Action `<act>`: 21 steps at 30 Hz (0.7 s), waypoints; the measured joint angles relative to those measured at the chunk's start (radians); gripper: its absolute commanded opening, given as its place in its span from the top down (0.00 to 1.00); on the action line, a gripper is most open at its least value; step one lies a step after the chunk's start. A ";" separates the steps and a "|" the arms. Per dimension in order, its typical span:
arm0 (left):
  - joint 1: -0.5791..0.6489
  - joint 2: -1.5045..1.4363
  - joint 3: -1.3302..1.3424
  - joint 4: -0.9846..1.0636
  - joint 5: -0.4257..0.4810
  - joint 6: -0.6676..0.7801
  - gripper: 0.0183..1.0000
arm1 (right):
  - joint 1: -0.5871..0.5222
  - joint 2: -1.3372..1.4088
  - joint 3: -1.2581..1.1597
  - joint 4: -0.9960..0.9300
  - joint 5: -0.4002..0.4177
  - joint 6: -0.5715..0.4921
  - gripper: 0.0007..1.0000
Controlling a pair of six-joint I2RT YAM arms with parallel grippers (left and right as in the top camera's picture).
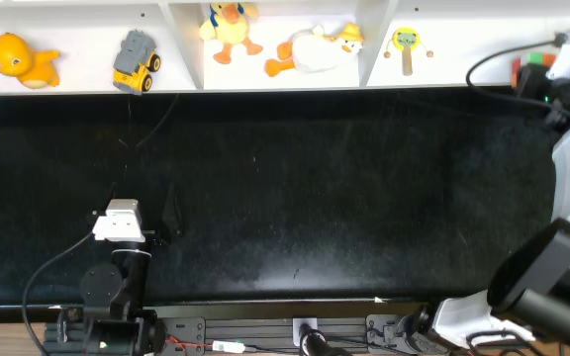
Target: Store Toys
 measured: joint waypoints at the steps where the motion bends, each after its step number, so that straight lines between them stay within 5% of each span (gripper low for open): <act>1: 0.000 0.000 0.000 0.000 0.000 0.000 0.00 | 0.007 0.015 0.020 0.000 0.001 0.000 0.51; 7: 0.000 0.000 0.000 0.000 0.000 0.000 0.00 | 0.039 0.098 0.121 -0.012 0.006 0.006 0.48; 11: 0.000 0.000 0.000 0.000 0.000 0.000 0.00 | 0.050 0.153 0.163 -0.024 0.010 0.013 0.30; 16: 0.000 0.000 0.000 0.000 0.000 0.000 0.00 | 0.055 0.174 0.166 -0.024 0.012 0.016 0.20; 18: 0.000 0.000 0.000 0.000 0.000 0.000 0.00 | 0.056 0.174 0.167 -0.023 0.011 0.019 0.00; 21: 0.000 0.000 0.000 0.000 0.000 0.000 0.00 | 0.056 0.174 0.170 -0.044 0.013 0.013 0.01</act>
